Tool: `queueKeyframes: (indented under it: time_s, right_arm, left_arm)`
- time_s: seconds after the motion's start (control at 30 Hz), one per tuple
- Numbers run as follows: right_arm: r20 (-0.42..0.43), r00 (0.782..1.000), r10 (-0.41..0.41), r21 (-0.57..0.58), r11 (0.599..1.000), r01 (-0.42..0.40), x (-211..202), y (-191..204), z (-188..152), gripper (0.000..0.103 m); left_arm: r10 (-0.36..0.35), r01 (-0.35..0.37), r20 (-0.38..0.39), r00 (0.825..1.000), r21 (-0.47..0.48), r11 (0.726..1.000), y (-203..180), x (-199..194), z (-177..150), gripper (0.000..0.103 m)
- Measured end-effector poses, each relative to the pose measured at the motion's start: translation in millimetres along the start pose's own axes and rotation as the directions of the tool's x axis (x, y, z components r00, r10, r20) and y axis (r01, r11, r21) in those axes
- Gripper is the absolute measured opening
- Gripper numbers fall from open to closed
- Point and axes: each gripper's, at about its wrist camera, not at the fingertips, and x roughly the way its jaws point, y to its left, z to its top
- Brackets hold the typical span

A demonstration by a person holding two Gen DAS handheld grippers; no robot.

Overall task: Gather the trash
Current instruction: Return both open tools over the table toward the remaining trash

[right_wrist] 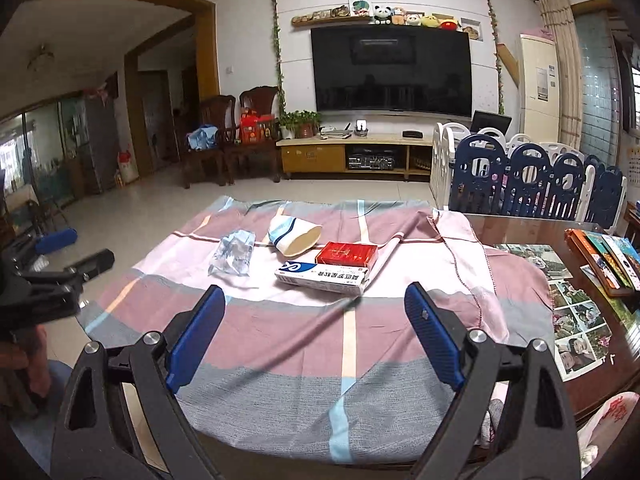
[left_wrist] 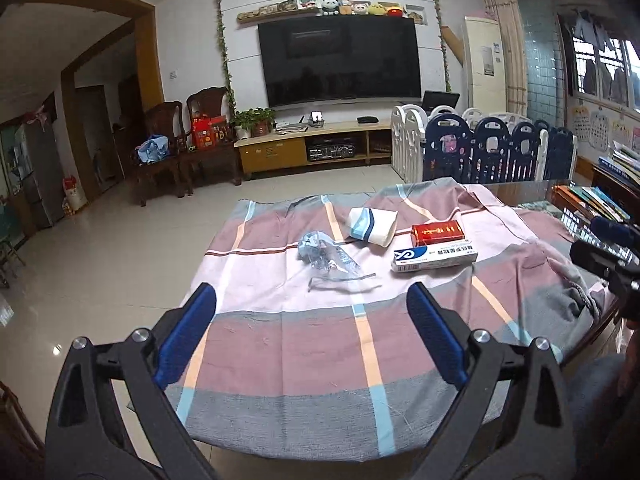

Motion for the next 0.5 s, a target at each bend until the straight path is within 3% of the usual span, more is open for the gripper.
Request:
queueKeyframes:
  time_s: [0.5]
  right_arm:
    - [-0.003,1.0,0.001,0.031,1.0,-0.001,0.3,-10.1,-0.1,0.089]
  left_arm:
    - [-0.029,0.027,-0.018,0.999,-0.076,0.997,5.1,4.5,0.9,0.096]
